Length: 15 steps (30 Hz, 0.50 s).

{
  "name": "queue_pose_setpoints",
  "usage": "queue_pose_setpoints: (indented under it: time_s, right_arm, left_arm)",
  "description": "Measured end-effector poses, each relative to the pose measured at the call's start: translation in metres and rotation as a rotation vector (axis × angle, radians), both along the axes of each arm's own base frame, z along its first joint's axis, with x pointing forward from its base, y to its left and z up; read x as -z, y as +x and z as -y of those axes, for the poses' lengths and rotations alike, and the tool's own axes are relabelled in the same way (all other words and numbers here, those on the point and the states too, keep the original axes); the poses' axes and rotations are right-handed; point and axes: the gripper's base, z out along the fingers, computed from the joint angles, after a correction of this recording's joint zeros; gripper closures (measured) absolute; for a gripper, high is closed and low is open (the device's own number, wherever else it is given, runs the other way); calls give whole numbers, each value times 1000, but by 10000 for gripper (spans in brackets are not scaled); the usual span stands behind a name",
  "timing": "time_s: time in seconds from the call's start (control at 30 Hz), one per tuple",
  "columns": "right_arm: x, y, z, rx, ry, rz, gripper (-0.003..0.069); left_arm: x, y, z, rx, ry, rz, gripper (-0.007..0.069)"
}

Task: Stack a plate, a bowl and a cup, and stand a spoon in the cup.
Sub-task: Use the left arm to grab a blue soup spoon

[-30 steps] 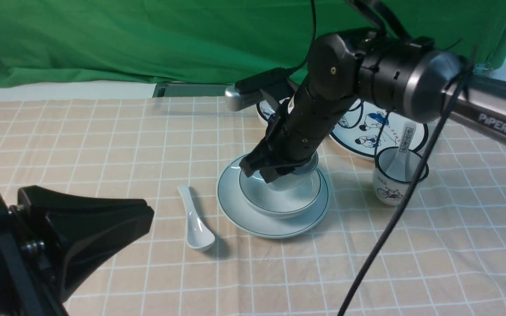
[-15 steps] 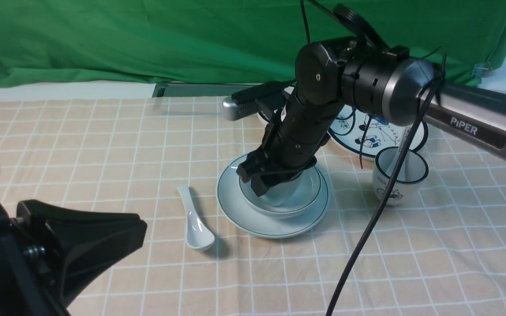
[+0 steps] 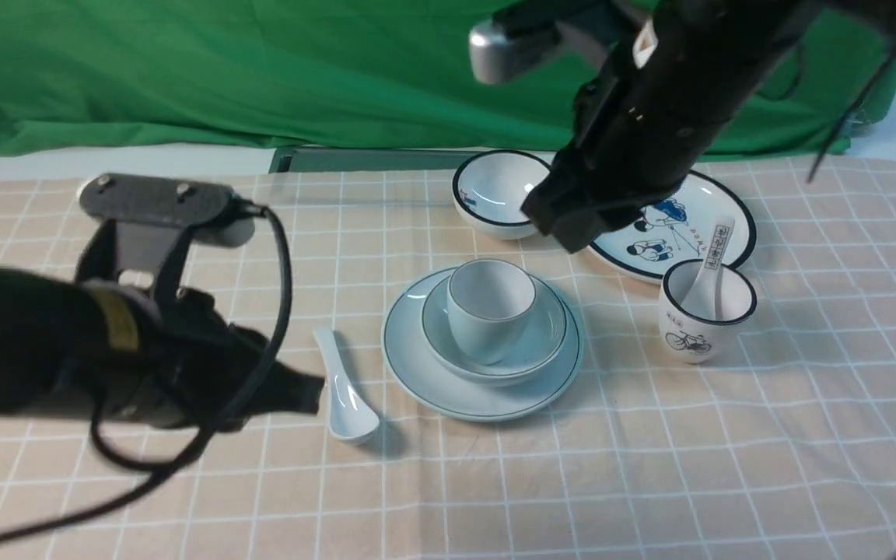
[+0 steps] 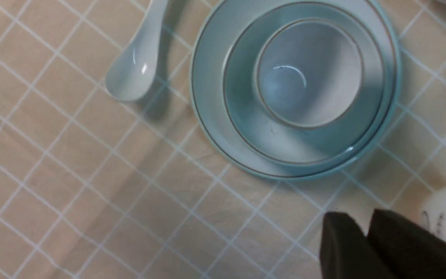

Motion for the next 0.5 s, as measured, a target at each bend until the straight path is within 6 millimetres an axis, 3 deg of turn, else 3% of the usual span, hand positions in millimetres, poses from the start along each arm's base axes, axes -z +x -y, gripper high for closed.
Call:
queue_pose_setpoints:
  time_s: [0.07,0.1,0.23,0.27,0.33,0.5]
  right_arm:
    - [-8,-10,7,1,6,15,571]
    - [-15,-26,18,1,11,25,575]
    - [-17,-61,43,2,14,31,569]
    - [-11,-76,53,4,19,38,568]
    - [-7,-89,62,5,30,58,568]
    - [27,-122,85,16,37,62,559]
  left_arm:
    - [7,13,-1,-21,-18,-44,476]
    - [20,36,-3,-52,-44,-115,409]
    - [48,66,3,-56,-22,-229,286]
    - [58,79,8,-54,-14,-266,236]
    - [65,90,11,-66,-6,-289,209]
    - [75,115,18,-89,83,-267,204]
